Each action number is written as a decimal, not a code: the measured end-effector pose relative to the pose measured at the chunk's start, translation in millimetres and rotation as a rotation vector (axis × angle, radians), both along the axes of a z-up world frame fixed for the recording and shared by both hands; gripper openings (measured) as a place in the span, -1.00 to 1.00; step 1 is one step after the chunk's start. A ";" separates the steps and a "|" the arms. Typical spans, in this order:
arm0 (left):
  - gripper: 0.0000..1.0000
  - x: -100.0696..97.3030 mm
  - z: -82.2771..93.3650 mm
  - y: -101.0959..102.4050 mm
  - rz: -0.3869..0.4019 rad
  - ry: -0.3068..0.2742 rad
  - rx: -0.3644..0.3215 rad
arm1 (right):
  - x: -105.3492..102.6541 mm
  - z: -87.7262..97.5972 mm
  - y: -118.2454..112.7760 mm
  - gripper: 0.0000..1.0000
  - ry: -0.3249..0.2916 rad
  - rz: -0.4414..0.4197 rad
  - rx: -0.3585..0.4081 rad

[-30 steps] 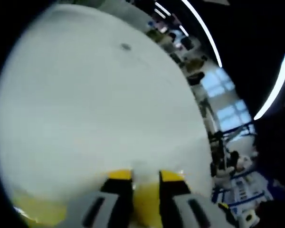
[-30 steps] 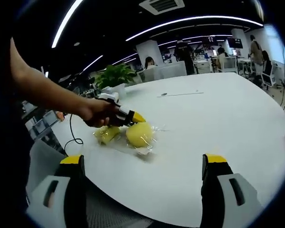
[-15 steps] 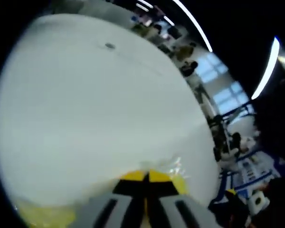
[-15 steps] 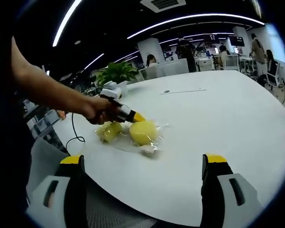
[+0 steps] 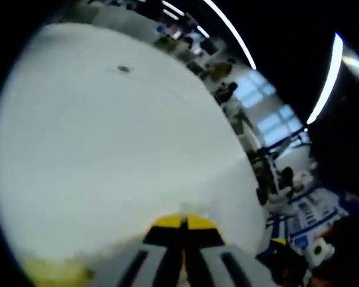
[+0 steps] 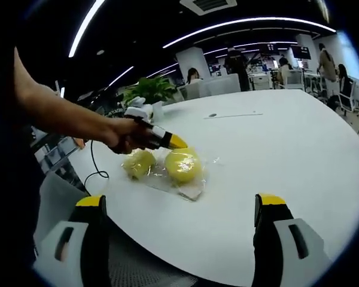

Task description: Compare the silicone blocks by pressing each to a similar depth, holding the contact briefly, and releasing to observe deformation and rebound differences across the visible hardness samples.

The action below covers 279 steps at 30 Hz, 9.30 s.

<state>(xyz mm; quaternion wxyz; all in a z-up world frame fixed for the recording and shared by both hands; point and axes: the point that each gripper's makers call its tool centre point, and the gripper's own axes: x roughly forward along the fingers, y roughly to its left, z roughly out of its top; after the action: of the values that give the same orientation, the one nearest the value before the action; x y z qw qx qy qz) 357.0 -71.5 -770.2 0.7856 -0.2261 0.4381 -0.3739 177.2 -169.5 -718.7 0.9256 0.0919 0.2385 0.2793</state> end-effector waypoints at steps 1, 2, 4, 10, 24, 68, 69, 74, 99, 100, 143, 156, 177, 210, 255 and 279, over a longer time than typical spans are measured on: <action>-1.00 -2.2 3.7 -1.1 -0.006 -0.015 0.008 | 0.9 0.3 -0.7 0.93 -0.002 -0.001 0.002; -1.00 -3.5 5.3 -1.9 -0.013 -0.026 0.015 | 1.1 0.2 -0.9 0.93 -0.005 0.002 0.006; -1.00 -4.5 8.0 -1.5 -0.005 -0.027 0.023 | 1.6 -0.9 0.6 0.93 0.003 0.015 0.031; -1.00 -1.0 19.2 6.3 0.025 -0.073 0.062 | 5.9 -2.0 -2.4 0.93 0.007 0.005 0.011; -1.00 -5.4 79.6 16.2 -0.060 -0.246 0.042 | 15.8 11.5 5.4 0.93 -0.010 0.025 0.008; -1.00 -100.4 271.5 29.6 -0.303 -0.511 -0.231 | 63.6 165.4 122.2 0.38 -0.299 0.534 0.188; -1.00 -102.7 272.0 30.1 -0.302 -0.509 -0.237 | 64.0 165.9 124.3 0.30 -0.311 0.538 0.185; -1.00 -110.0 273.8 32.9 -0.286 -0.491 -0.267 | 57.1 162.7 134.3 0.03 -0.307 0.592 0.201; -1.00 -130.9 278.9 56.1 -0.285 -0.481 -0.328 | 38.2 171.4 159.9 -0.48 -0.303 0.678 0.279; -1.00 -131.7 280.4 59.7 -0.280 -0.481 -0.333 | 37.0 172.6 163.5 -0.49 -0.311 0.679 0.280; -0.99 -135.5 267.2 80.6 -0.303 -0.632 -0.254 | 24.1 160.3 182.6 -0.86 -0.101 0.670 0.256; -1.00 -137.0 272.7 77.1 -0.291 -0.635 -0.270 | 24.1 164.1 180.2 -0.89 -0.115 0.653 0.279; -1.00 -138.7 273.0 76.6 -0.273 -0.620 -0.254 | 24.2 165.5 179.2 -0.88 -0.116 0.672 0.278; -1.00 -125.7 282.7 79.1 -0.198 -0.630 -0.255 | 69.9 185.2 136.2 0.93 -0.325 0.452 0.230; -1.00 -118.3 197.0 23.4 -0.089 -0.389 -0.400 | 39.7 73.9 -1.9 0.93 -0.210 -0.041 -0.092; -1.00 -104.9 96.1 -1.7 -0.030 -0.096 -0.438 | 23.8 36.7 2.8 0.93 -0.135 -0.076 -0.062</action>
<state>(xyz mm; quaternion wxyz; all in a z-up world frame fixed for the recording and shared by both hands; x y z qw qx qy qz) 252.1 -73.2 -674.1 0.7322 -0.3668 0.3116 -0.4819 201.0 -166.7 -682.0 0.9518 0.0531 0.1802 0.2423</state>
